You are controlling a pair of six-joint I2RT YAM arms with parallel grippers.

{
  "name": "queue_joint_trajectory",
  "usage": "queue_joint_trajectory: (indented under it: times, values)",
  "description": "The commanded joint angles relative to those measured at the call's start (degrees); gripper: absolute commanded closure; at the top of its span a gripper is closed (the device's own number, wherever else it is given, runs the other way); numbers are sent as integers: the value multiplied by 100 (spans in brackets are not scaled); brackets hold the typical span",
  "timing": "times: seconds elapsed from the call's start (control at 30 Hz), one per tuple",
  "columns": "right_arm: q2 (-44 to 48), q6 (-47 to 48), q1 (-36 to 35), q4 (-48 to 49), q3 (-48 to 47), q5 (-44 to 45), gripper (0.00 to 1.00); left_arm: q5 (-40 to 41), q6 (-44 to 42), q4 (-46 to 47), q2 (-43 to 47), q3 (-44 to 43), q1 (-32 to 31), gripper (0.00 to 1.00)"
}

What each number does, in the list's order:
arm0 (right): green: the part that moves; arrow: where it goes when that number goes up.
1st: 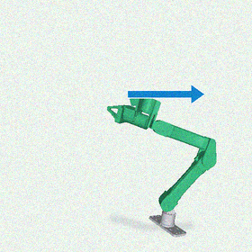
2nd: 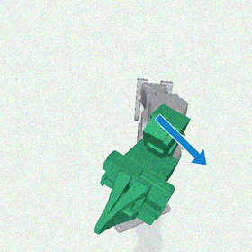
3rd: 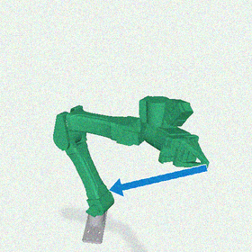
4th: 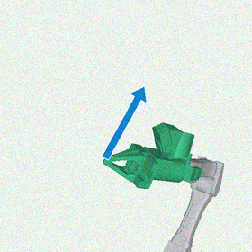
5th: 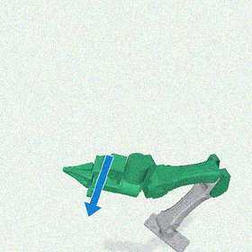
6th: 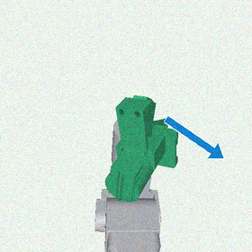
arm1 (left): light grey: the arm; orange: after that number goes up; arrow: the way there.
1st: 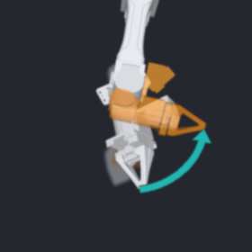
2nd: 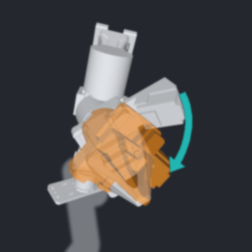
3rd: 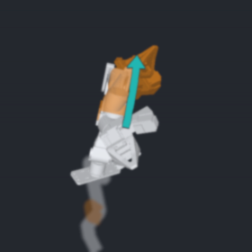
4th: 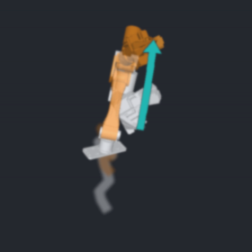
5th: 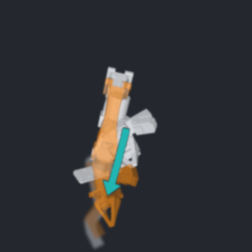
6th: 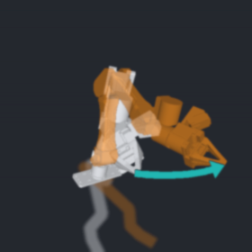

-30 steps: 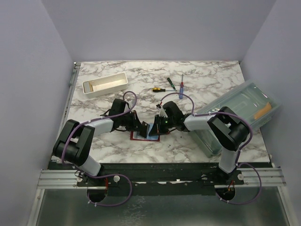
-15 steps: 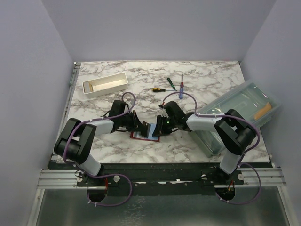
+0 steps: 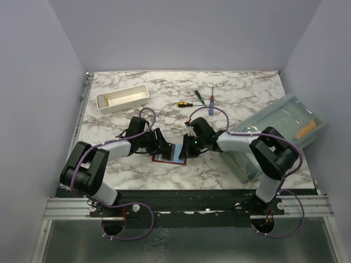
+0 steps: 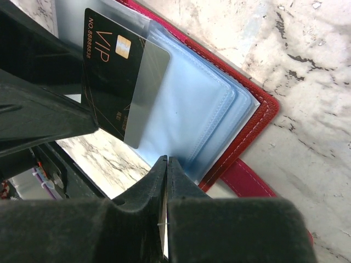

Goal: Put the credit cards into the card holder
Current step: Insert the credit card into the card holder.

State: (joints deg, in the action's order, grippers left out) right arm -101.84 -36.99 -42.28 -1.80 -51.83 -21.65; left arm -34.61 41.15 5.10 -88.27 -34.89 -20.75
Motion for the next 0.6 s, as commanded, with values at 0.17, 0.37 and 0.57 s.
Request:
queue_joint_trajectory:
  times: [0.17,0.37,0.57]
  values:
    - [-241,192,5,-189,-16,241,95,596,-226,-502,377,64,9,54]
    - [-294,171,1,-171,-35,248,98,635,-198,-502,268,46,-15,86]
    - [-324,140,4,-191,-48,247,99,752,-27,-280,138,10,-458,95]
